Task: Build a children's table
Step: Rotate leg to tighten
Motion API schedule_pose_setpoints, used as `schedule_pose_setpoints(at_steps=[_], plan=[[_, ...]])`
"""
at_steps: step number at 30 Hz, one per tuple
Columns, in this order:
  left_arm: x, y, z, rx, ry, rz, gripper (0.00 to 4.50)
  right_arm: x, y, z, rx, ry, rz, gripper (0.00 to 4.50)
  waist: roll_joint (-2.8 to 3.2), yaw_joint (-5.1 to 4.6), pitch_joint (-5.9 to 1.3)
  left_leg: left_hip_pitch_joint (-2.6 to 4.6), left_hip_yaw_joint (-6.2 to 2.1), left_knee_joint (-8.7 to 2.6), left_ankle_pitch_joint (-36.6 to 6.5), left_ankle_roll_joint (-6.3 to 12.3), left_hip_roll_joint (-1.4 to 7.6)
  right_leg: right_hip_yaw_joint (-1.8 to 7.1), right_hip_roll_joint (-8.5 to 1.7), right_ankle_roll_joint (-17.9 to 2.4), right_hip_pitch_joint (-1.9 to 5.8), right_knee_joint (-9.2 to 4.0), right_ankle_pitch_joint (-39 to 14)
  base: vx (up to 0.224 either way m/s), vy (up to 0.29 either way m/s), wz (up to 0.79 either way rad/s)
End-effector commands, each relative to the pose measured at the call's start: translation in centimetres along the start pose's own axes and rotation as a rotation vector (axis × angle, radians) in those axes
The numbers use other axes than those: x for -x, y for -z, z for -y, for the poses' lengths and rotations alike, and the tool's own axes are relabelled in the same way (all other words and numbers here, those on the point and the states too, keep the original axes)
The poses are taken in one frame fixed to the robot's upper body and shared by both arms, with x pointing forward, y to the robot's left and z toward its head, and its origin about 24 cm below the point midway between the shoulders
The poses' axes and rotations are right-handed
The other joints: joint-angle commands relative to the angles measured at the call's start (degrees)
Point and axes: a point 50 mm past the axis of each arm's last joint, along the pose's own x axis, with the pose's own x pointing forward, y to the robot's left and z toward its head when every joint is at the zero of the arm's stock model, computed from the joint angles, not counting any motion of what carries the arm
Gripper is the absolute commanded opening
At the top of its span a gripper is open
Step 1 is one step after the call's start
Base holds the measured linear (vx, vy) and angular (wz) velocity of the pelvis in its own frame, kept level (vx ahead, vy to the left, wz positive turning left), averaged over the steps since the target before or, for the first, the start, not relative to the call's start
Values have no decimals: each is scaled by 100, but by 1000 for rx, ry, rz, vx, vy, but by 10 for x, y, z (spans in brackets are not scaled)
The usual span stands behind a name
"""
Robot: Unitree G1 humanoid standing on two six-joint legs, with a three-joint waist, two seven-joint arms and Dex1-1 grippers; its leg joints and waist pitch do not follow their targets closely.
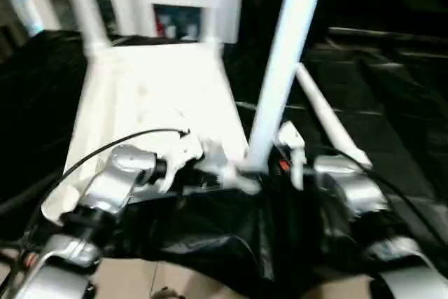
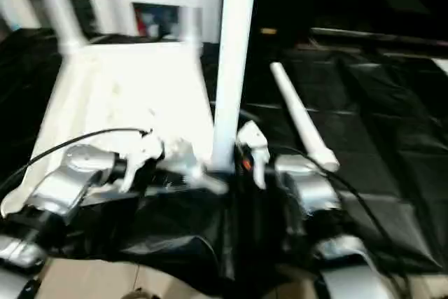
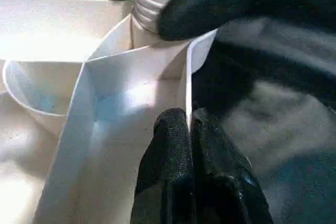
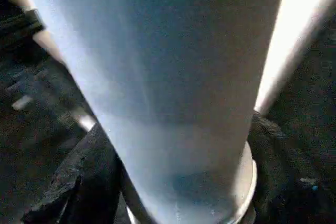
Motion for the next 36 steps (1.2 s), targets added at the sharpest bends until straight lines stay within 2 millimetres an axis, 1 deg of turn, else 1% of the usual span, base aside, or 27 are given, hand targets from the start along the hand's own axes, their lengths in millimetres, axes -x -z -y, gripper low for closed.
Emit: schedule_pose_setpoints(at_steps=[1,2,3,5,6,7,8,9,10,11,13,15,16,17,19,20,23,24,25,26,27,29,30,31,32,34,36], plan=[[-16,-35,-1,-52,-33,118,0,-18,11,-4,-59,156,-38,273,2,-23,-360,71,-79,-357,-1525,51,167,280,-494,-518,226,-552,-2931,0,0,0],[-19,-38,-4,-49,-80,110,0,-24,9,-5,-98,206,-18,273,-24,-16,-386,67,-83,-345,-1486,46,165,282,-520,-523,255,-544,-2881,0,0,0],[-20,-39,-5,-48,-98,106,0,-26,8,-6,-117,218,-9,273,-6,-33,-386,45,-84,-360,-1386,46,178,297,-498,-587,250,-509,-2663,0,0,0],[-23,-44,-8,-32,-151,112,0,-34,5,-10,-142,242,8,272,-8,-31,-396,52,-70,-353,-1356,81,193,313,-499,-670,246,-476,-2390,0,0,0],[-26,-49,-10,-23,-187,124,0,-43,2,-18,-140,241,15,272,-13,-18,-405,34,-67,-353,-1259,115,195,319,-497,-742,266,-445,-2147,0,0,0],[-27,-51,-10,-20,-192,132,0,-46,1,-22,-140,226,21,272,-8,-15,-422,24,-57,-346,-1132,131,199,332,-497,-828,273,-401,-1860,0,0,0],[-27,-51,-10,-20,-192,132,0,-46,1,-22,-140,226,21,272,-4,-5,-431,23,-54,-340,-1057,147,198,333,-494,-870,281,-378,-1698,0,0,0],[-29,-53,-8,-25,-185,139,0,-50,0,-26,-128,201,28,307,-13,14,-438,0,-46,-335,-934,205,194,336,-494,-947,302,-344,-1424,0,0,0],[-30,-55,-6,-31,-172,146,0,-53,-1,-30,-115,173,32,342,-29,31,-439,-6,-33,-330,-867,263,187,341,-495,-990,309,-326,-1276,0,0,0],[-31,-56,-4,-41,-154,155,0,-55,-2,-33,-113,148,35,344,-70,40,-434,-15,-28,-332,-821,310,183,340,-496,-997,321,-322,-1249,0,0,0],[-31,-56,-3,-47,-142,160,0,-55,-2,-34,-109,139,35,351,-46,47,-416,-15,-32,-339,-858,316,185,336,-509,-964,317,-343,-1420,0,0,0],[-30,-54,-1,-57,-125,164,0,-55,-2,-33,-94,130,28,377,-55,43,-407,-5,-34,-346,-956,283,188,332,-513,-906,312,-374,-1656,0,0,0],[-29,-51,1,-66,-95,164,0,-51,-3,-31,-61,96,23,387,-40,38,-400,0,-38,-350,-1012,257,191,333,-511,-876,309,-382,-1764,0,0,0],[-28,-50,3,-71,-80,165,0,-50,-3,-30,-54,79,23,390,-38,40,-402,-1,-41,-349,-1046,258,192,329,-513,-860,311,-387,-1798,0,0,0],[-25,-46,6,-79,-35,163,0,-44,-4,-29,-33,17,28,390,-44,31,-396,-1,-43,-353,-1084,286,206,338,-513,-849,313,-386,-1785,0,0,0],[-23,-43,8,-87,-8,159,0,-38,-4,-28,-11,-40,28,390,-38,44,-401,7,-40,-346,-1057,311,213,343,-512,-866,312,-375,-1714,0,0,0],[-18,-38,11,-99,38,154,0,-29,-3,-26,23,-107,18,390,-40,49,-402,-3,-36,-347,-978,355,215,341,-498,-939,320,-349,-1515,0,0,0],[-17,-36,12,-102,51,150,0,-27,-3,-26,34,-123,14,390,-26,53,-402,-2,-35,-343,-983,358,213,339,-495,-946,321,-351,-1521,0,0,0],[-14,-33,12,-109,66,139,0,-22,-2,-24,48,-146,6,390,-30,61,-403,0,-33,-345,-999,356,222,339,-498,-969,314,-352,-1547,0,0,0],[-9,-27,12,-121,92,113,0,-13,0,-22,70,-203,-4,390,-35,82,-398,6,-25,-337,-1044,359,222,336,-490,-950,315,-358,-1601,0,0,0],[-9,-27,12,-121,92,113,0,-13,0,-22,70,-203,-4,390,-35,91,-391,3,-25,-342,-1067,366,223,332,-486,-929,315,-363,-1657,0,0,0],[-3,-22,11,-126,110,96,0,-4,1,-20,71,-262,-18,390,-19,112,-390,4,-25,-341,-1088,358,223,331,-487,-884,310,-377,-1757,0,0,0],[-1,-21,11,-128,120,92,0,1,2,-19,72,-290,-27,390,-31,125,-388,9,-24,-342,-1131,359,223,327,-478,-847,314,-387,-1841,0,0,0],[4,-18,11,-131,133,81,0,8,2,-19,76,-331,-41,390,-18,150,-389,16,-27,-344,-1144,353,239,330,-488,-837,309,-387,-1861,0,0,0],[4,-18,11,-131,133,81,0,8,2,-19,76,-331,-41,390,-25,154,-384,16,-24,-344,-1164,358,237,328,-477,-822,301,-393,-1895,0,0,0],[7,-16,11,-133,152,72,0,14,3,-18,73,-369,-53,390,-24,189,-397,21,-27,-342,-1136,325,238,330,-490,-838,297,-384,-1888,0,0,0],[11,-13,14,-129,186,70,0,18,5,-20,65,-407,-62,366,-13,194,-400,17,-33,-344,-1127,305,235,326,-489,-863,300,-383,-1849,0,0,0]])
